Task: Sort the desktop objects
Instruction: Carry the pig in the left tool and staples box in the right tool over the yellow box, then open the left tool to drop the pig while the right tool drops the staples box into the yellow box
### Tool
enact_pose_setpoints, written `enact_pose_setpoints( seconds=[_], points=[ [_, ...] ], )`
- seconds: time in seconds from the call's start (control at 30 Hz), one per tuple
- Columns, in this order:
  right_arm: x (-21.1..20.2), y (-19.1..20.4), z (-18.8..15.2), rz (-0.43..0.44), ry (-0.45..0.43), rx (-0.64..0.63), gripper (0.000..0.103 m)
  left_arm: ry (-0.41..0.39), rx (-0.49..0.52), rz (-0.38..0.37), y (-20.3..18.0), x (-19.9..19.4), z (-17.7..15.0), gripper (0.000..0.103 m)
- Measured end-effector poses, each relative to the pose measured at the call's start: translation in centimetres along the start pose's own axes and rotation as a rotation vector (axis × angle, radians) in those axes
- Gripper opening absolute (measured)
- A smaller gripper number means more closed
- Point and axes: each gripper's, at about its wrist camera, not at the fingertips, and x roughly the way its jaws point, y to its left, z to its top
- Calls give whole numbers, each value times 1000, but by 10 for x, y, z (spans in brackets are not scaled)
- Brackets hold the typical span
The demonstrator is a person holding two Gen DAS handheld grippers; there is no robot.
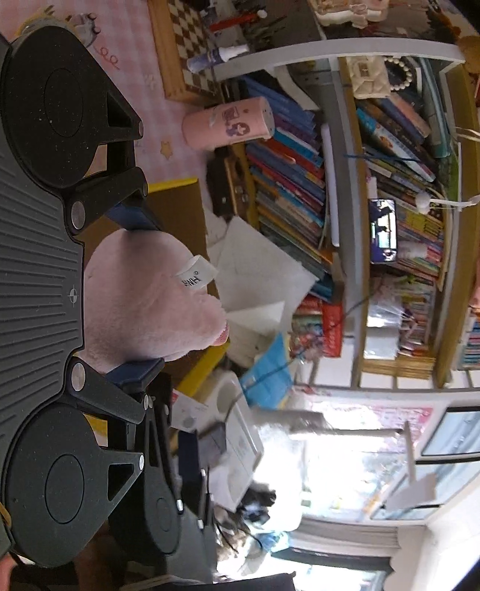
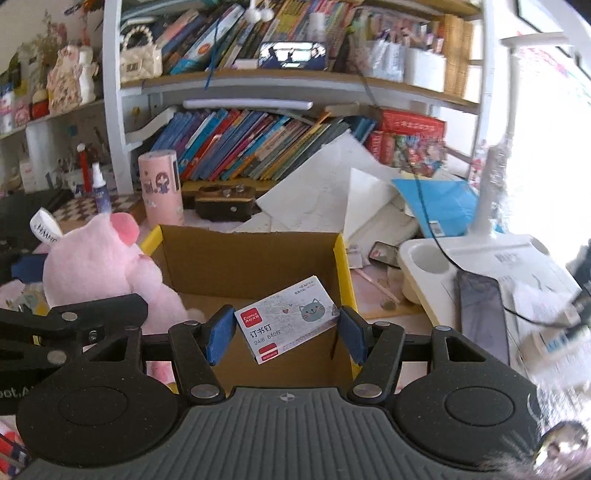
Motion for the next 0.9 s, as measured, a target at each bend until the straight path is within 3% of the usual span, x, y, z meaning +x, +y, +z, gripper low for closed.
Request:
enact_pose_setpoints(
  seconds=[0.13, 0.33, 0.63, 0.9],
  points=[
    [30, -6, 9, 43, 43, -81, 58, 40, 46, 55, -3, 25, 6, 71],
    [76, -3, 16, 140, 127, -397, 58, 221, 161, 82, -6, 71, 5, 71],
    [124, 20, 2, 262, 249, -762, 58, 336, 176, 129, -5, 103, 2, 72],
    [138, 27, -1, 329, 301, -886, 58, 384, 147, 130, -5, 116, 2, 72]
  ],
)
